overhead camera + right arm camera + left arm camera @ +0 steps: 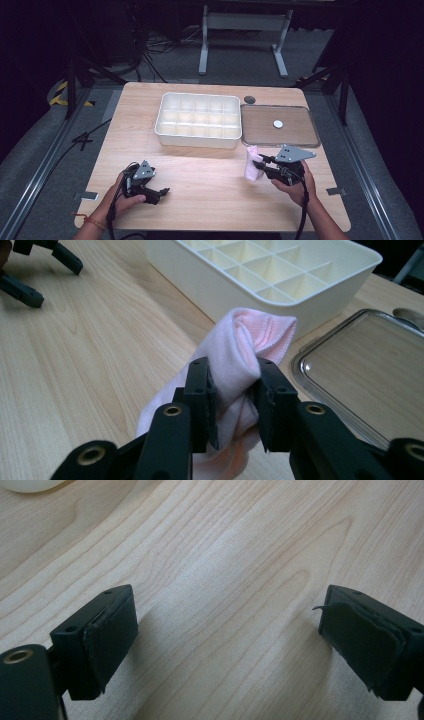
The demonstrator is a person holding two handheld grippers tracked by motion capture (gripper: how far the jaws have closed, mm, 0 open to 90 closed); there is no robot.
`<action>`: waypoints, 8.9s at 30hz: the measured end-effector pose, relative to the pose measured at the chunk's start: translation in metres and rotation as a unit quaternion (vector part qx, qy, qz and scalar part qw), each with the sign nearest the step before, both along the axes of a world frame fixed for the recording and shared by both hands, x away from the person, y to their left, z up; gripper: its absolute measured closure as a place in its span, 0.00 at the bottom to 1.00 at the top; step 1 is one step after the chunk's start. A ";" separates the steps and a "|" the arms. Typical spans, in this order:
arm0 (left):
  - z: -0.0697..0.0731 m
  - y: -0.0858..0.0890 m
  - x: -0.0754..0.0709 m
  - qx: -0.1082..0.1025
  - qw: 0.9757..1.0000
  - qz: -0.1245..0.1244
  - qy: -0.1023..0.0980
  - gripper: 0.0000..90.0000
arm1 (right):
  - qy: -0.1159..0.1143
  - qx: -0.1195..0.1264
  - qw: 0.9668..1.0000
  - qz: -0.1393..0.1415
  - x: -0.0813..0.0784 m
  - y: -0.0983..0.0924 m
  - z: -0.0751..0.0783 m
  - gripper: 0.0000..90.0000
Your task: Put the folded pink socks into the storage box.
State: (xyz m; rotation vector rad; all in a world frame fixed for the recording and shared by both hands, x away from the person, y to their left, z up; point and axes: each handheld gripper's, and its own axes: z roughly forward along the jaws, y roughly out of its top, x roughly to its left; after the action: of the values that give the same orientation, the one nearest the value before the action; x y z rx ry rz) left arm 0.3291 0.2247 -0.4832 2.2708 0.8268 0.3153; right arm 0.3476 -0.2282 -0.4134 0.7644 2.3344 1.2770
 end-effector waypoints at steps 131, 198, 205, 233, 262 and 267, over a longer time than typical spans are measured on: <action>0.000 -0.001 0.000 0.003 1.000 0.004 0.007 0.08 | 0.009 -0.182 0.983 0.012 0.130 0.099 0.003 0.78; 0.000 -0.001 0.000 0.001 1.000 0.004 0.006 0.08 | 0.144 -0.179 0.973 0.007 0.169 0.105 0.016 0.81; 0.000 -0.001 0.000 0.001 1.000 0.004 0.007 0.08 | 0.138 -0.189 0.972 0.015 0.167 0.108 0.012 0.86; 0.000 -0.001 0.000 0.001 1.000 0.004 0.007 0.08 | 0.164 -0.242 0.955 0.055 0.165 0.114 -0.002 0.90; 0.001 -0.001 0.000 0.004 1.000 0.003 0.005 0.08 | 0.191 -0.239 0.951 0.038 0.169 0.118 -0.011 0.91; 0.000 -0.001 0.000 0.004 1.000 0.003 0.005 0.08 | 0.191 -0.237 0.952 0.038 0.169 0.117 -0.010 0.91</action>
State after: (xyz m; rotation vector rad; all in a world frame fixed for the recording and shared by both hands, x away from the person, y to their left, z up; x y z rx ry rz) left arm 0.3292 0.2239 -0.4827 2.2787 0.8384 0.3104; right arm 0.5162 -0.1111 -0.4236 0.8117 2.8416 0.5749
